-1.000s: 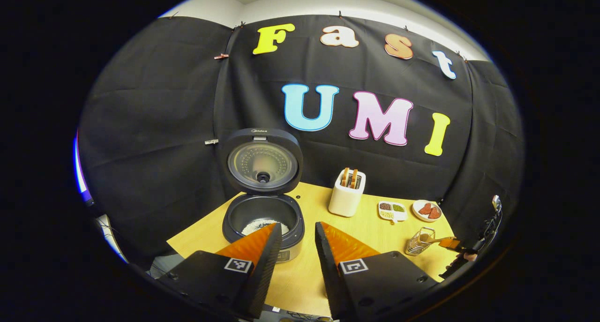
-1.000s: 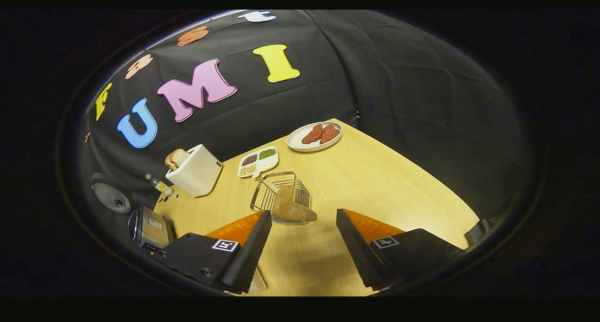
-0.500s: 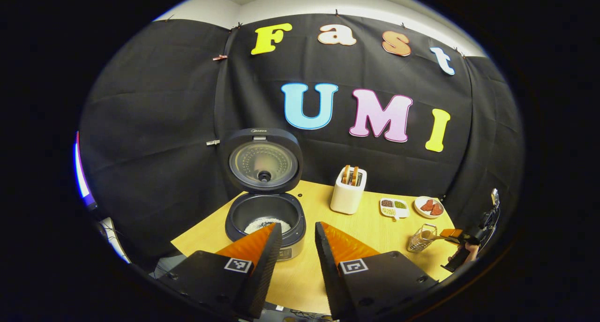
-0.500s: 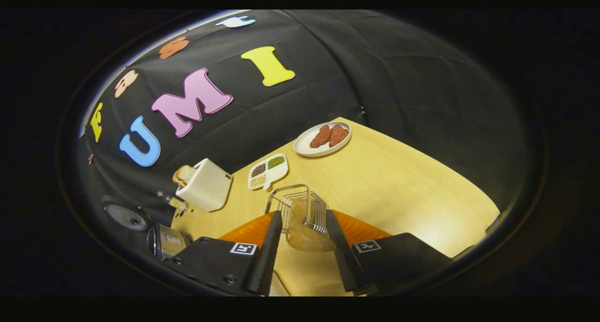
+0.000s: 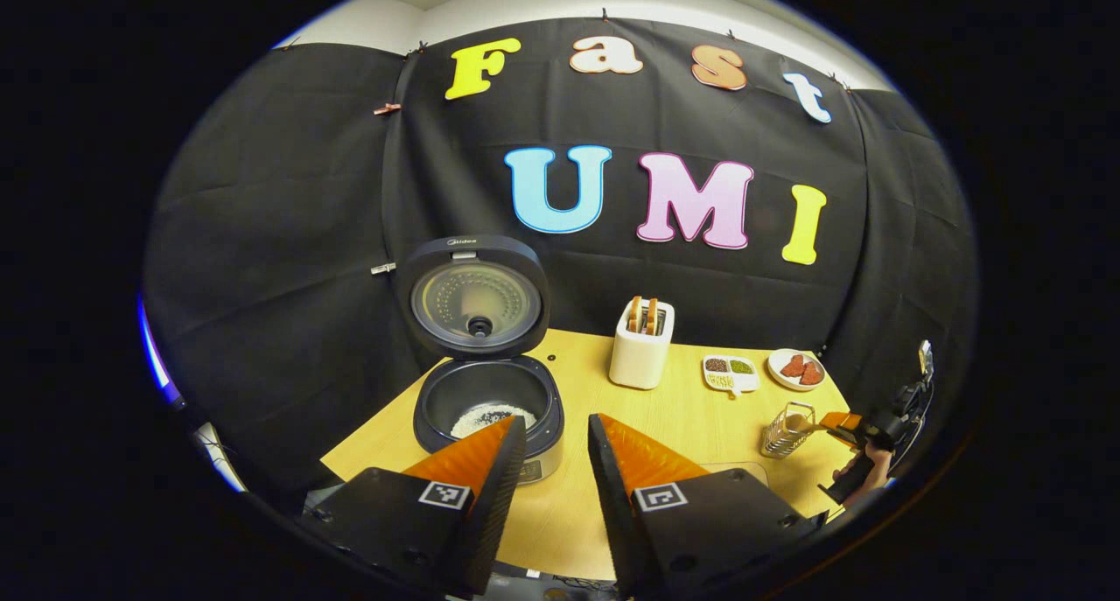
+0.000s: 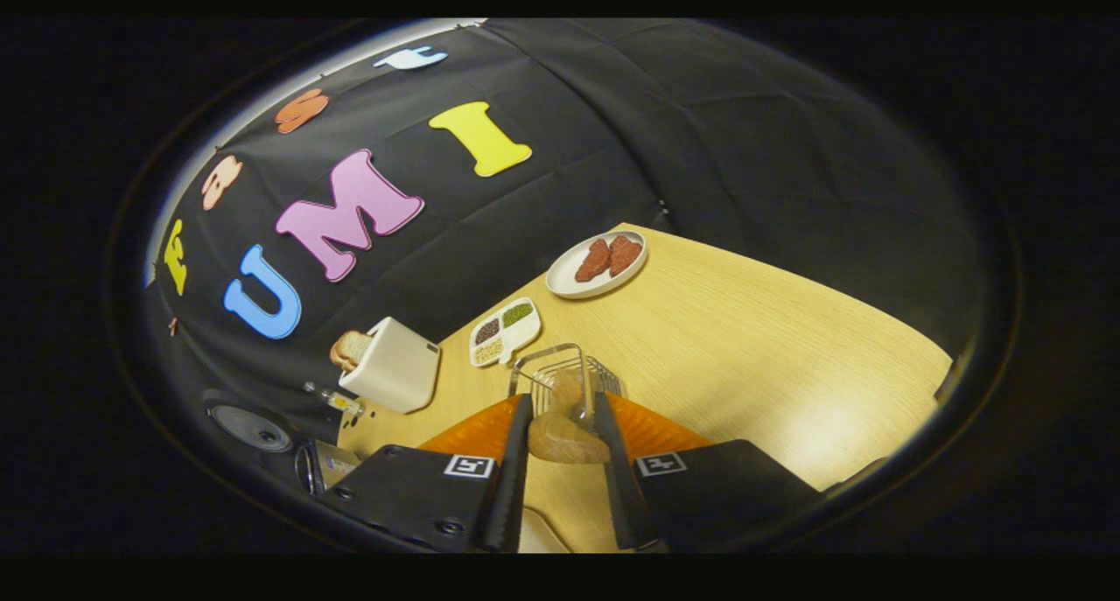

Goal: Close the left gripper, press the button to open the rice cooker; take a wooden spoon from the chopstick holder with the right hand, scoop a spoonful of rice and pour it into the rice cooker, then put the wooden spoon back into the chopstick holder.

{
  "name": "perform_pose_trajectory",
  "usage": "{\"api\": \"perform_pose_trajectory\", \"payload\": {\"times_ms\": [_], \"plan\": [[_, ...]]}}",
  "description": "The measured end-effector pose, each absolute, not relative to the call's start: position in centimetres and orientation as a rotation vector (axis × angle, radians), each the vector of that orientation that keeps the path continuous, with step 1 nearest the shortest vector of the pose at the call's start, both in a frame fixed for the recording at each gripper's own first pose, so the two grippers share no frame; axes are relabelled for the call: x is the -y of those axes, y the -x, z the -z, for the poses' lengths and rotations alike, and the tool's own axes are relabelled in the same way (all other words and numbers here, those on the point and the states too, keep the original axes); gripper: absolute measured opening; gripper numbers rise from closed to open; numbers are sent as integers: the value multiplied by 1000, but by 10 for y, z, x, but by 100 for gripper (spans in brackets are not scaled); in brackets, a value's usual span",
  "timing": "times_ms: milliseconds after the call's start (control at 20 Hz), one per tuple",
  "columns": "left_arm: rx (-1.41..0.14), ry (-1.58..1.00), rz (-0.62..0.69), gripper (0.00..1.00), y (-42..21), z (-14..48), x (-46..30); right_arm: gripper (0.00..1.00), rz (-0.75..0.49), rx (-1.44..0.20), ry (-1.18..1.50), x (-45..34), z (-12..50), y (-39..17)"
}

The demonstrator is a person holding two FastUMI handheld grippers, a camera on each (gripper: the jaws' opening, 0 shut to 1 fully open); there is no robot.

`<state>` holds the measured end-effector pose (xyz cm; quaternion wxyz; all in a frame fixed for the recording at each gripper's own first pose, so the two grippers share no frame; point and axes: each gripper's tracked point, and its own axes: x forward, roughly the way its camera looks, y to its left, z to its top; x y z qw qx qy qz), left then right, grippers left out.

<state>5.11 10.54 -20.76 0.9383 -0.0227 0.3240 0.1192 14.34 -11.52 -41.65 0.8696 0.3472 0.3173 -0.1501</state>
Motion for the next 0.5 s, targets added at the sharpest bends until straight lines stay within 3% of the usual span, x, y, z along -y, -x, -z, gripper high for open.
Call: {"api": "perform_pose_trajectory", "payload": {"times_ms": [150, 200, 500], "plan": [[-667, 35, -233, 54, -50, 207, -108, 42, 323, -641, -783, 119, 413, -165], [-665, 34, -231, 54, -50, 207, -109, 34, 318, -637, -779, 119, 411, -168], [-678, 48, -224, 54, -50, 212, -109, 35, 295, -603, -721, 129, 403, -204]]}}
